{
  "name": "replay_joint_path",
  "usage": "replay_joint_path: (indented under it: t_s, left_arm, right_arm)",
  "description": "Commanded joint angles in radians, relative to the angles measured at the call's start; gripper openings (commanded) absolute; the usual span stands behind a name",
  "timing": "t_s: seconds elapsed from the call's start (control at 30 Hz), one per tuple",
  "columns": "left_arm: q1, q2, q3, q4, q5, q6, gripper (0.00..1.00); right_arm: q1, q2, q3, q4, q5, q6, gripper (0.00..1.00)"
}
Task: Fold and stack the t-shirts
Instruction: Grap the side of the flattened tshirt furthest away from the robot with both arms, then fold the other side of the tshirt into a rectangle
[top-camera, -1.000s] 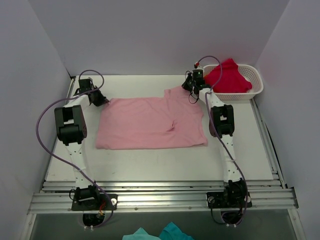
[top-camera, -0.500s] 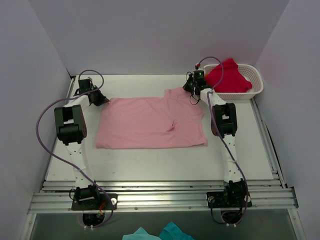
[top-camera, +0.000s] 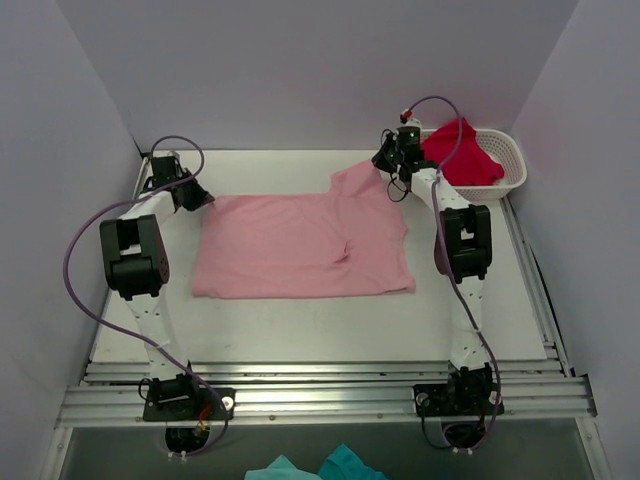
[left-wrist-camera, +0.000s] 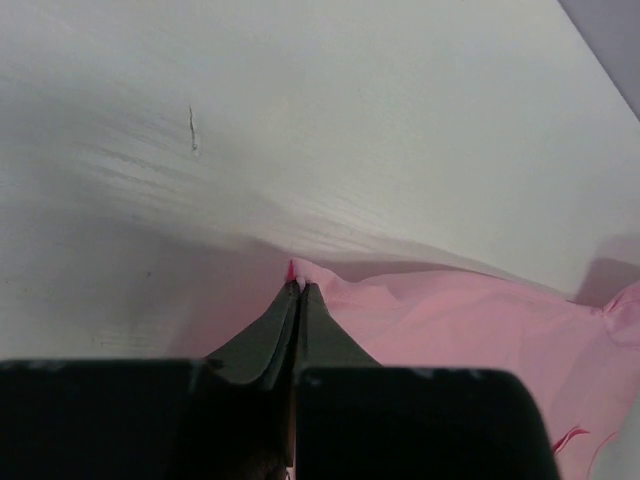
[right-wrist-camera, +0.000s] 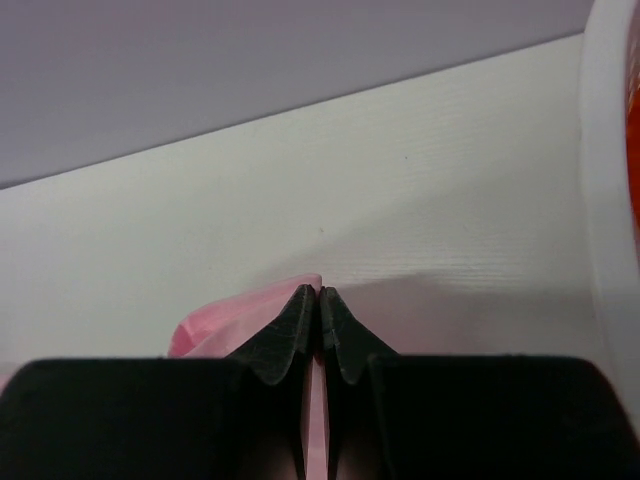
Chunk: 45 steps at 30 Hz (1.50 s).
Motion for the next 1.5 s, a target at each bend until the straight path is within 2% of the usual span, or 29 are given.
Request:
replay_joint_path:
  t_s: [0.0,0.27,0.47,1.2,1.47]
  left_arm:
    - [0.004,-0.090,-0.004,0.049,0.004,0.017,0.02]
    - [0.004,-0.152,-0.040,0.052,0.014,0.028,0.02]
    - [0.007,-0.228,-0.103,0.058,0.006,0.043,0.02]
    - [0.012,-0.576,-0.548,0.210,-0.049,0.112,0.02]
    - [0.010,-0.762,-0.752,0.316,-0.149,0.132,0.02]
  right_arm:
    - [-0.007,-0.114,-0.026,0.038,0.010,-0.019,0.00]
    - [-0.005,-0.192,-0.109,0.050,0.011,-0.024,0.00]
    - [-0.005,-0.294,-0.236,0.087,0.010,-0.018,0.00]
    - [0.042,-0.692,-0.754,0.187,0.049,-0.006,0.00]
    - [0.088,-0.816,-0.925,0.211,0.097,0.002,0.00]
